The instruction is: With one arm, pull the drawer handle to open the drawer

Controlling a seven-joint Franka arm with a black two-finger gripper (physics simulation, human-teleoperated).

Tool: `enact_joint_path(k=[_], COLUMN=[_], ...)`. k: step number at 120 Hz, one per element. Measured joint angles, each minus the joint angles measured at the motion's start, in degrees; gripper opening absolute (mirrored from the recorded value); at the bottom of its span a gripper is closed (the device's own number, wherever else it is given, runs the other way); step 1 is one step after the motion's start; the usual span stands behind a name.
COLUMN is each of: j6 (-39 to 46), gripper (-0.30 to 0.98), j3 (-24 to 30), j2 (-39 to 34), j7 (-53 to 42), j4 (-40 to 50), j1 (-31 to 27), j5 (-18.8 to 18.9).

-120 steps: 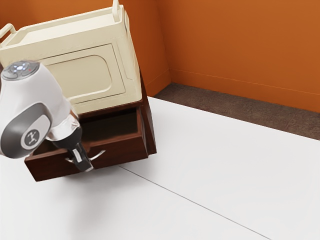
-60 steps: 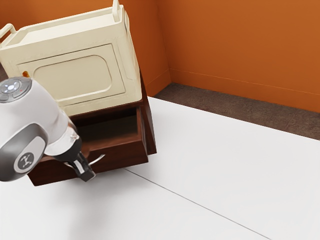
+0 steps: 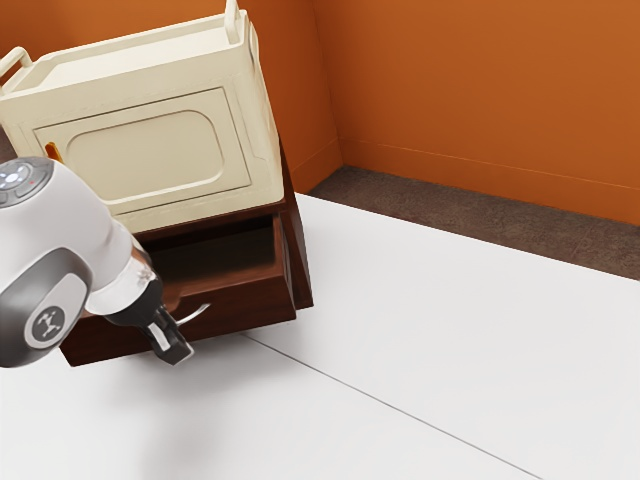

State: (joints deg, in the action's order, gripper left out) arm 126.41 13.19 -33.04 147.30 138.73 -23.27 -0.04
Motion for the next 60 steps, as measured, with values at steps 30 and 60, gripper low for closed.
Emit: enact_joint_path(k=[30, 60], j6=[-0.06, -0.24], gripper=[0.26, 0.26], j3=[-0.01, -0.01], j2=[-0.99, -3.25], j7=[-0.81, -1.55], j4=[0.08, -0.59], j1=[-0.1, 0.07], j5=[-0.11, 0.41])
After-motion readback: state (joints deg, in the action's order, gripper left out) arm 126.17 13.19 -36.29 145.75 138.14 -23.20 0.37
